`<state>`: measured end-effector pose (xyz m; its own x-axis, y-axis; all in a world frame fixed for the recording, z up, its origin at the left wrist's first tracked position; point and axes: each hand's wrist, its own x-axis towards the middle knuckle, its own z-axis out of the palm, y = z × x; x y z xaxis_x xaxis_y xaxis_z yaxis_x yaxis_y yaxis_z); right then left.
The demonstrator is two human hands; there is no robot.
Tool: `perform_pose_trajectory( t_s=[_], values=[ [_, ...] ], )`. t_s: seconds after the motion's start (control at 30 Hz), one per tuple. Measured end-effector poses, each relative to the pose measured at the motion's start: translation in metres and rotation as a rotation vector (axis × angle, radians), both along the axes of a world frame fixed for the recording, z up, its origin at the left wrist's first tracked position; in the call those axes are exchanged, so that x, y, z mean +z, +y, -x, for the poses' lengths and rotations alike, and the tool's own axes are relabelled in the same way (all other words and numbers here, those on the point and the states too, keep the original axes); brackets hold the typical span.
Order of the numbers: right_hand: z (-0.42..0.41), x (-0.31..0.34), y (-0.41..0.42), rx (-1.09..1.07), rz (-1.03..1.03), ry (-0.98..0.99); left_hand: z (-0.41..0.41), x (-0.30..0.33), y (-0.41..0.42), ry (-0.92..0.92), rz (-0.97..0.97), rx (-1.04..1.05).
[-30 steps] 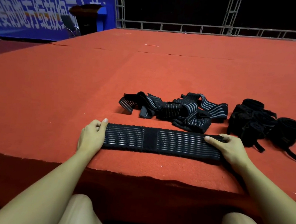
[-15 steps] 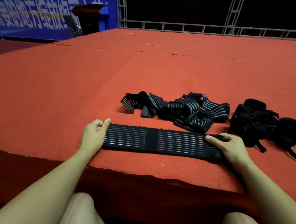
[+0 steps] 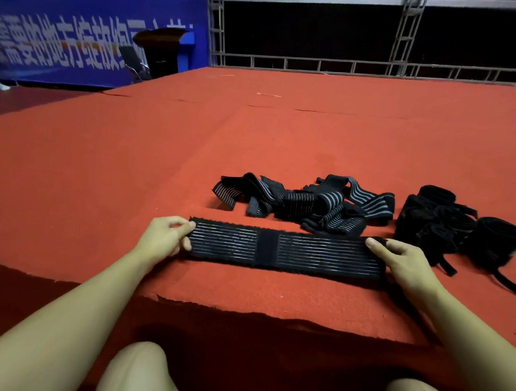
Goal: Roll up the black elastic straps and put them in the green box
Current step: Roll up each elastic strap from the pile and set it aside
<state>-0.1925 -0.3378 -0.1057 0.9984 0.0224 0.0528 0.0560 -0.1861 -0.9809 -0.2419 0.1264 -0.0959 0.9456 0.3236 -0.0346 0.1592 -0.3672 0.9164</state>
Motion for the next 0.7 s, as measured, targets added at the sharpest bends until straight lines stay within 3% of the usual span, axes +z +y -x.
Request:
perform_pose_trajectory(
  t_s=[0.07, 0.17, 0.23, 0.3, 0.37, 0.5, 0.7],
  values=[
    [0.003, 0.004, 0.002, 0.043, -0.111, 0.047, 0.001, 0.007, 0.002, -0.013, 0.0, -0.011],
    [0.007, 0.011, 0.006, 0.103, -0.361, 0.193, -0.001, 0.018, 0.002, -0.002, 0.213, 0.015],
    [0.007, 0.011, 0.007, 0.138, -0.277, 0.236, -0.003, 0.026, -0.001, -0.028, 0.244, 0.058],
    [0.008, 0.008, 0.009, 0.164, -0.011, 0.184, -0.007, 0.032, -0.004, -0.094, 0.128, 0.079],
    [0.006, 0.002, 0.009, 0.189, 0.111, 0.124, -0.011, 0.037, -0.006, -0.147, 0.027, 0.063],
    [0.003, 0.001, 0.007, 0.278, 0.148, 0.155, -0.022, 0.051, -0.008, -0.222, -0.206, 0.052],
    [0.007, 0.016, 0.017, 0.559, 0.242, 0.351, -0.044, 0.087, -0.025, -0.225, -0.677, -0.007]
  ],
)
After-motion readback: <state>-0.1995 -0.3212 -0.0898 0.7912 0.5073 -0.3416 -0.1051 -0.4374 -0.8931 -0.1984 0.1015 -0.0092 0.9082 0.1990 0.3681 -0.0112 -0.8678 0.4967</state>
